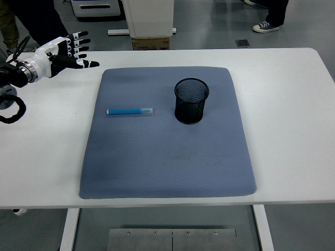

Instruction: Left hand places marker in pen holder

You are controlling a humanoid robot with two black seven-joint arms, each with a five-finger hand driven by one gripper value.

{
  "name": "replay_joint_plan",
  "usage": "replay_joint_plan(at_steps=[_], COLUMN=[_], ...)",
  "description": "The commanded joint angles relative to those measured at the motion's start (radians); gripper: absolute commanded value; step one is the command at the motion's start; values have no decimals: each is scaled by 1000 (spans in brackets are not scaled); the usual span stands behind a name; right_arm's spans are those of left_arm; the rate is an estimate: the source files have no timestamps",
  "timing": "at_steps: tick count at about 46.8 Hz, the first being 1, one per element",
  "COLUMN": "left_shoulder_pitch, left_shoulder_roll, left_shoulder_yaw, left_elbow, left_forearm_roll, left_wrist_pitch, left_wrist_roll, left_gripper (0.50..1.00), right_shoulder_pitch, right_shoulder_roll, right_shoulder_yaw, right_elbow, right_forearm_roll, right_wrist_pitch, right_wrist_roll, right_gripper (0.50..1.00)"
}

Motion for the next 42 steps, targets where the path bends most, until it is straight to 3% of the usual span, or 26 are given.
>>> replay_joint_plan(at_steps=[1, 13, 22, 27, 42], left_shoulder_pitch=[-51, -191, -232, -258, -278], left_shoulder_roll=[-9, -121, -172, -172, -215], left_shoulder_yaw=[109, 387, 436, 443, 555], left_elbow=[0, -8, -24, -31, -43], left_forearm_roll=[4, 110, 286, 296, 291], left_wrist_pitch=[0, 12, 12, 12, 15], left_wrist_roll=[0, -3, -75, -121, -124], left_gripper=[1000, 1000, 1000, 1000, 1000], right_shoulder_pitch=[0, 0, 0, 0, 0], right_shoulder_roll=[0, 0, 0, 0, 0], right_shoulder_yaw=[0, 0, 0, 0, 0], right_elbow=[0, 0, 0, 0, 0], right_forearm_roll=[0, 0, 0, 0, 0], right_wrist_pitch=[0, 0, 0, 0, 0], right_wrist_roll=[0, 0, 0, 0, 0], right_gripper=[1000, 1000, 1000, 1000, 1000])
